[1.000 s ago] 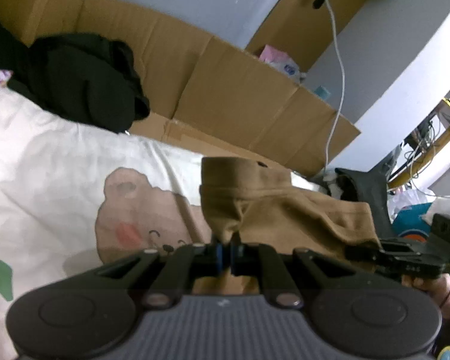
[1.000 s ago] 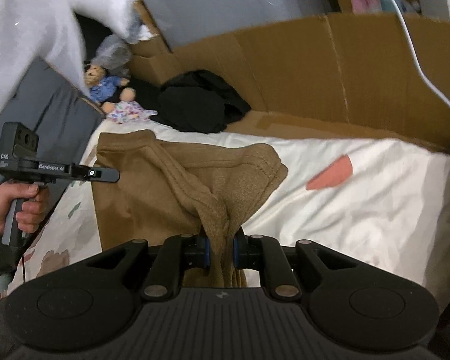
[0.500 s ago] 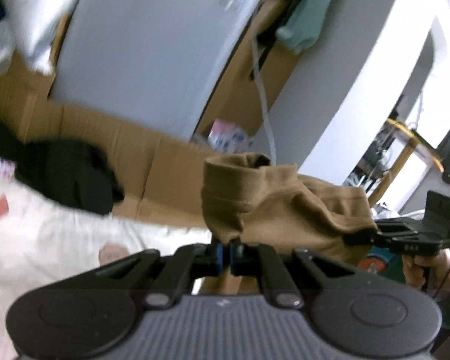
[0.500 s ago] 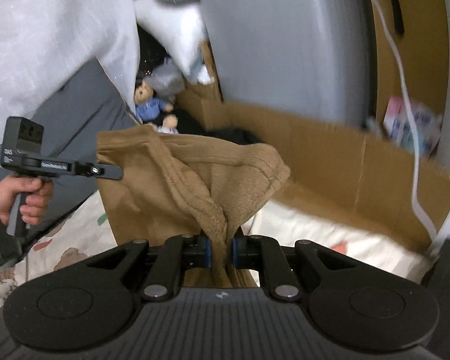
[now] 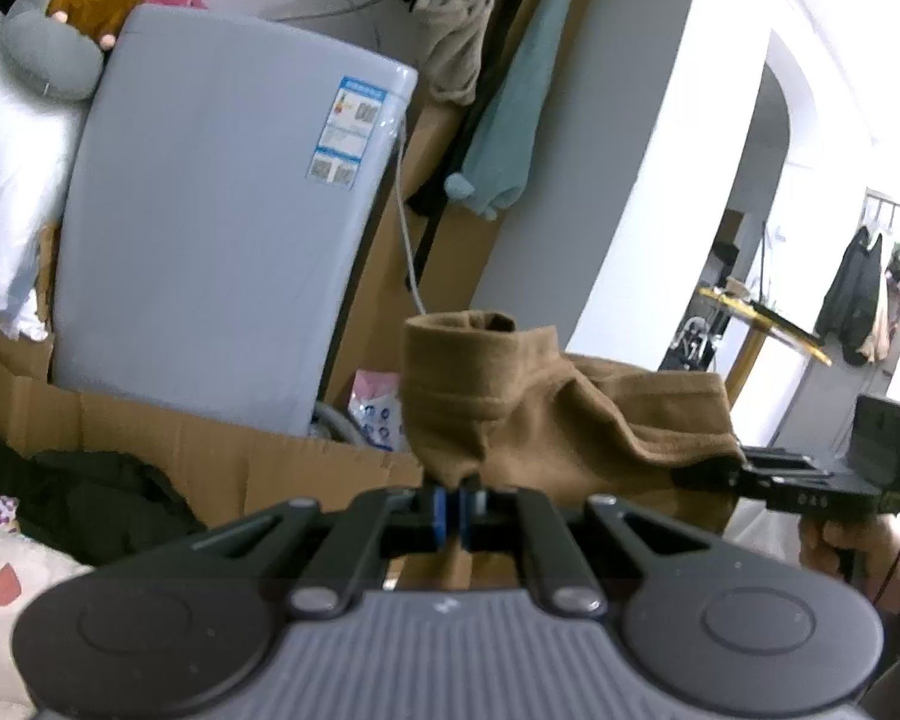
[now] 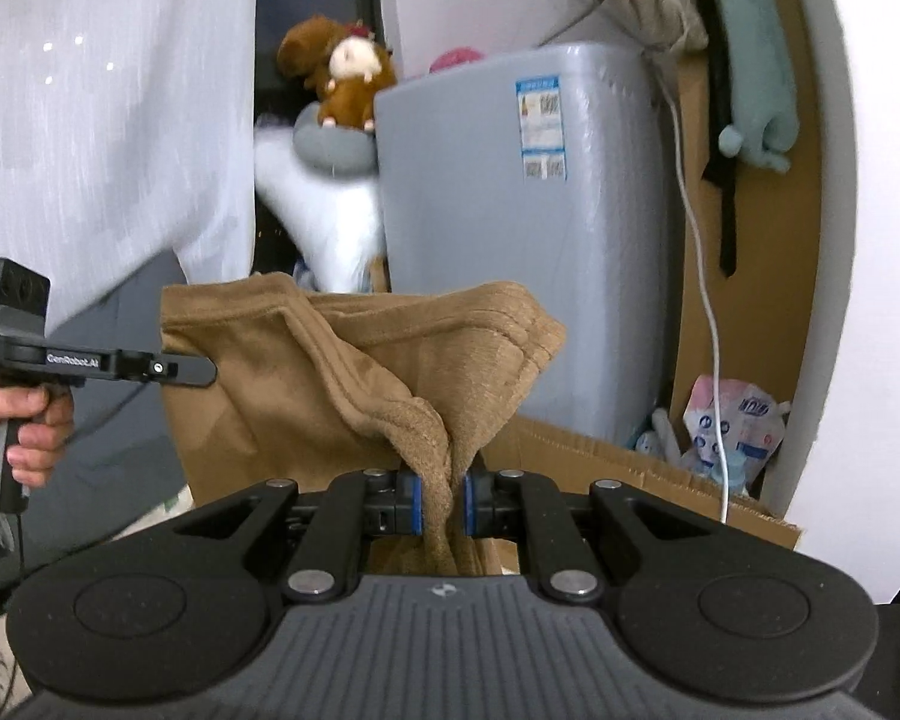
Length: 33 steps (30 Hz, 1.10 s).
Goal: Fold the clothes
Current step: 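Lift the pinched folded shirt off the sheet with both grippers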
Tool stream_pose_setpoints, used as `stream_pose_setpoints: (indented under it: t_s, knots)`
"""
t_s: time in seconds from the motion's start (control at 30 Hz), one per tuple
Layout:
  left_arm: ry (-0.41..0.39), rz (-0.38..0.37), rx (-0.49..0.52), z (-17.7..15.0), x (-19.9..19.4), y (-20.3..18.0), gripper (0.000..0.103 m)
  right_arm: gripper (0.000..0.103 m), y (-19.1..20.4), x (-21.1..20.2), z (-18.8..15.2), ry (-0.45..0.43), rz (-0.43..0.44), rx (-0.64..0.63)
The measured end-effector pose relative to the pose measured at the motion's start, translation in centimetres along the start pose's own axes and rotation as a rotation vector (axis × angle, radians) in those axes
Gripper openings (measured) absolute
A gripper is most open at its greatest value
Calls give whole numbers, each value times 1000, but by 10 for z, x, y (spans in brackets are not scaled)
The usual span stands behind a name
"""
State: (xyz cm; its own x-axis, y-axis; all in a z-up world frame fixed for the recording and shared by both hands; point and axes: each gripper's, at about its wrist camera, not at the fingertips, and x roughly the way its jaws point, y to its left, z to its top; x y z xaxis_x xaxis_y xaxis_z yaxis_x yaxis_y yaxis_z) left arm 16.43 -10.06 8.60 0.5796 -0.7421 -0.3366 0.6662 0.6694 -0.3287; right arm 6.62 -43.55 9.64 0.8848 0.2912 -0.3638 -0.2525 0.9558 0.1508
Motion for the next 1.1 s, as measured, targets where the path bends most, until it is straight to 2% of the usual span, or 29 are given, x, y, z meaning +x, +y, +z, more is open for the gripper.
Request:
stream_pose_setpoints:
  t_s: [0.3, 0.7, 1.1]
  knots:
    - [-2, -47, 3, 1, 25, -17, 4, 13, -12, -26, -3, -12, -19, 23]
    - [29, -124, -2, -15, 82, -56, 4, 13, -58, -53, -29, 11, -92, 36]
    - [65, -246, -18, -38, 148, -98, 4, 13, -119, -93, -57, 12, -221, 97]
